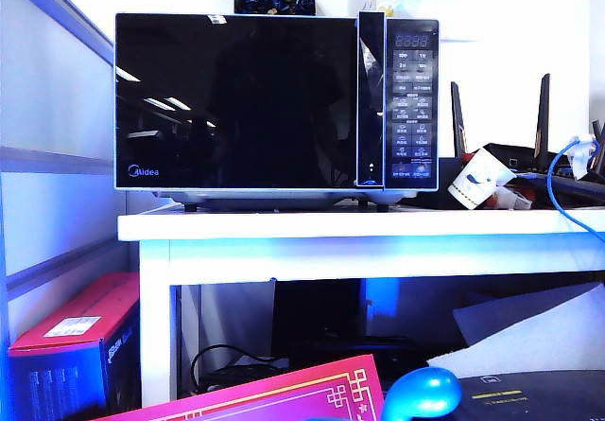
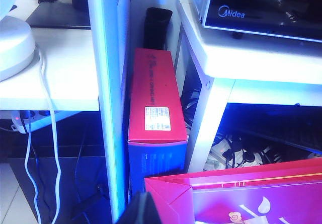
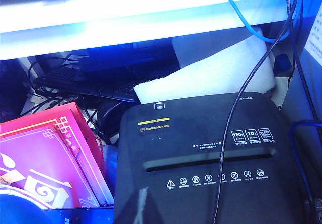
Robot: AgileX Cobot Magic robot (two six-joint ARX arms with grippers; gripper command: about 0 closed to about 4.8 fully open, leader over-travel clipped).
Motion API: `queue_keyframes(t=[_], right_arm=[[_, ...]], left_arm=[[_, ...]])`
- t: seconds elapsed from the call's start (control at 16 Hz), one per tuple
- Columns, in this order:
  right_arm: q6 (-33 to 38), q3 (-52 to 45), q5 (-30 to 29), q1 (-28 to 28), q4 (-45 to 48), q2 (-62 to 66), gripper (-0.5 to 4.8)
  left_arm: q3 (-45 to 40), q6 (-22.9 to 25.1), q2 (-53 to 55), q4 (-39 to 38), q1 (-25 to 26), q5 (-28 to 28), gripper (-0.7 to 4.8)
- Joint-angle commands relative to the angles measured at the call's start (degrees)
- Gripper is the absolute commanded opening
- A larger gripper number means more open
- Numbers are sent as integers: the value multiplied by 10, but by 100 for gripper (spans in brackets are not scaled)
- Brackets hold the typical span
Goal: Open the microwave door, place the box of snacks from the top of the microwave inside, then close the microwave door.
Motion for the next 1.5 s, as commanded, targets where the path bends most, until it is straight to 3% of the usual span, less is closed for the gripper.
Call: queue_keyframes(t=[0.06,0.44,0.56,0.62,0.75,0.87,1.19,1.37,1.5], right_arm=[[2,-4,-3,0,1,-1,-1],[6,-4,3,0,15,-1,-1],[68,-4,3,0,125,-1,-1],[85,-2,8,0,192,-1,-1],[92,27,40,0,223,-1,-1],[89,98,77,0,222,10,-1],[55,285,77,0,219,177,-1],[40,392,75,0,222,300,-1],[40,476,45,0,230,386,-1]], left_arm=[[-1,2,-2,-11,0,2,-6],[-1,-12,-2,-6,0,0,-6],[12,-76,-2,23,0,0,-6],[30,-77,-2,34,0,0,-6],[83,-76,-1,45,1,-36,-6],[177,-52,42,55,1,-86,-6],[452,23,320,65,2,-81,-6],[611,45,449,58,2,-21,-6],[740,45,535,14,1,52,-6]])
